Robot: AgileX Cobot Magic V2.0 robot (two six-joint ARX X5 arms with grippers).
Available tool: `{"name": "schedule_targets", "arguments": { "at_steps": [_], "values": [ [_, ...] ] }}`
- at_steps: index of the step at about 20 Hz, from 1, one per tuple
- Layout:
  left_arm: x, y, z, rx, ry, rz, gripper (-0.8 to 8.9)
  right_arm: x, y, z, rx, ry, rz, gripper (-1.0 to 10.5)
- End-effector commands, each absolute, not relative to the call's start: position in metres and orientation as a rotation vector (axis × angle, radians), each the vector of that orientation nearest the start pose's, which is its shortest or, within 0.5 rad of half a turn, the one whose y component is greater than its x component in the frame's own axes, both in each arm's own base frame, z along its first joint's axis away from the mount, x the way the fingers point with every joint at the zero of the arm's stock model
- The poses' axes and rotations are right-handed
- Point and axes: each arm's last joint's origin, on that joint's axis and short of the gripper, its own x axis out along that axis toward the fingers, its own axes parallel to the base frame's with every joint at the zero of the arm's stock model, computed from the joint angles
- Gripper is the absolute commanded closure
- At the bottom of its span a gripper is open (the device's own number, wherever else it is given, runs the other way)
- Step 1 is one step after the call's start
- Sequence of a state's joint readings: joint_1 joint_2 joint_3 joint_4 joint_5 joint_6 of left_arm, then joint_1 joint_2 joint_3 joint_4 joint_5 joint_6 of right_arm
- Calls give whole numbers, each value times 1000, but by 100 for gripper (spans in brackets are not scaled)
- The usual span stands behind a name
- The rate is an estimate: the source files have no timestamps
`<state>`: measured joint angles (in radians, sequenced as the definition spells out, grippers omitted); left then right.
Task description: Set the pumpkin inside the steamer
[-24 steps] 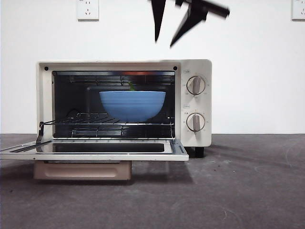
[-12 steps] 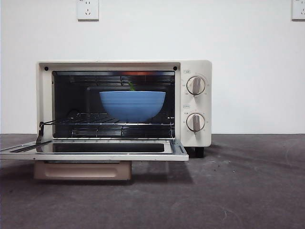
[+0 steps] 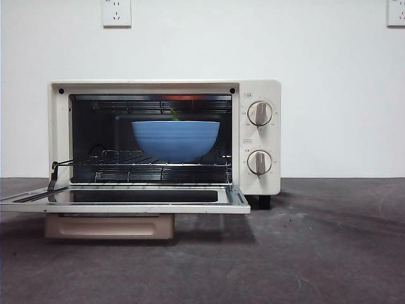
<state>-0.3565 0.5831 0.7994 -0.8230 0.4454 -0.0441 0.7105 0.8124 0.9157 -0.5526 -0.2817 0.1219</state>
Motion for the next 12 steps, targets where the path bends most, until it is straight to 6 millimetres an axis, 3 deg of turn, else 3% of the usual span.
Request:
{"name": "schedule_targets", "arguments": {
  "at_steps": [1, 12],
  "values": [
    [93, -48, 310, -69, 628, -771, 798, 113, 109, 333, -16, 495, 968, 787],
    [93, -48, 310, -92, 636, -755, 799, 109, 107, 324, -37, 499, 1001, 787]
  ]
}}
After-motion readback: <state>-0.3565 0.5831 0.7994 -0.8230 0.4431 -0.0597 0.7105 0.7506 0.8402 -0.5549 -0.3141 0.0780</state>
